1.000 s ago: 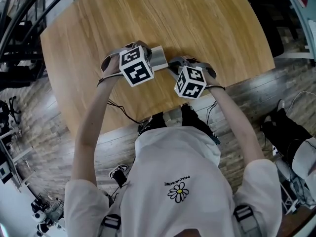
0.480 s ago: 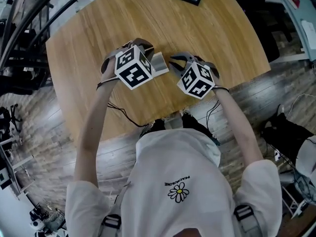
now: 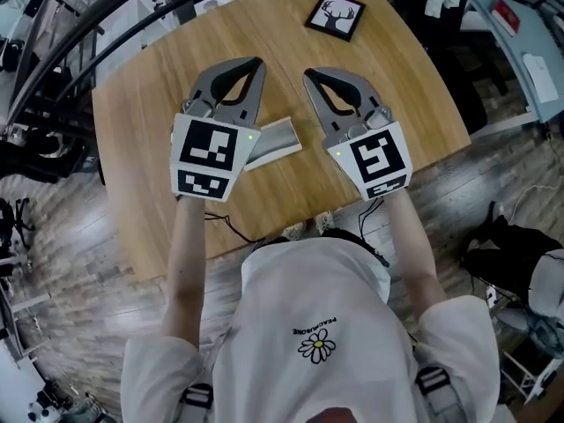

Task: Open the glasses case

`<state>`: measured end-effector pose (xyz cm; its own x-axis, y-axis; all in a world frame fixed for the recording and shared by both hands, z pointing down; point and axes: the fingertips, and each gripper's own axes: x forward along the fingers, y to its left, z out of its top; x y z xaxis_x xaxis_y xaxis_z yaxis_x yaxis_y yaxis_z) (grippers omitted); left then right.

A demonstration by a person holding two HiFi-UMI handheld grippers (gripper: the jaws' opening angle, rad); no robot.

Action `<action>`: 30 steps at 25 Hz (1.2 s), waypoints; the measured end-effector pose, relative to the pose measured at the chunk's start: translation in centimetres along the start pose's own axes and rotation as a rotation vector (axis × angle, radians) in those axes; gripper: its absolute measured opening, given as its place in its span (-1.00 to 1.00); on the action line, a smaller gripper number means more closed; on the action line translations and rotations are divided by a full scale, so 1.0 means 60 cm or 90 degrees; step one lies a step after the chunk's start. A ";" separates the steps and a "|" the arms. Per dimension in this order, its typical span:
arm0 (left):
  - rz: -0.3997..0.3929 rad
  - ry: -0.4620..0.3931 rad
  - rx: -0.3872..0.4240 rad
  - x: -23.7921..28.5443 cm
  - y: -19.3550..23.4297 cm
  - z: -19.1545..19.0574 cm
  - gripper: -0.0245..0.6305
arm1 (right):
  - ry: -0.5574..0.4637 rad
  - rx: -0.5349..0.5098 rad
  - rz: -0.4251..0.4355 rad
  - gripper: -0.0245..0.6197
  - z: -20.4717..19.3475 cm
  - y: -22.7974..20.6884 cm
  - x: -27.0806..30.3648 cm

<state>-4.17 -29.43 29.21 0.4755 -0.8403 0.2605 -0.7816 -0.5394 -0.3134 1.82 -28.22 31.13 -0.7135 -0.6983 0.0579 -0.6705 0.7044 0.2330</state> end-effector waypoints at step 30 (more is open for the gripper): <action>0.310 -0.197 -0.202 -0.181 0.046 0.008 -0.87 | -0.112 0.072 -0.127 -0.90 0.089 0.001 -0.082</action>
<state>-11.30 -21.81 25.09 0.0951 -0.9866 -0.1322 -0.9953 -0.0915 -0.0331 4.19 -24.05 25.70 -0.5829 -0.7985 -0.1504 -0.8125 0.5720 0.1124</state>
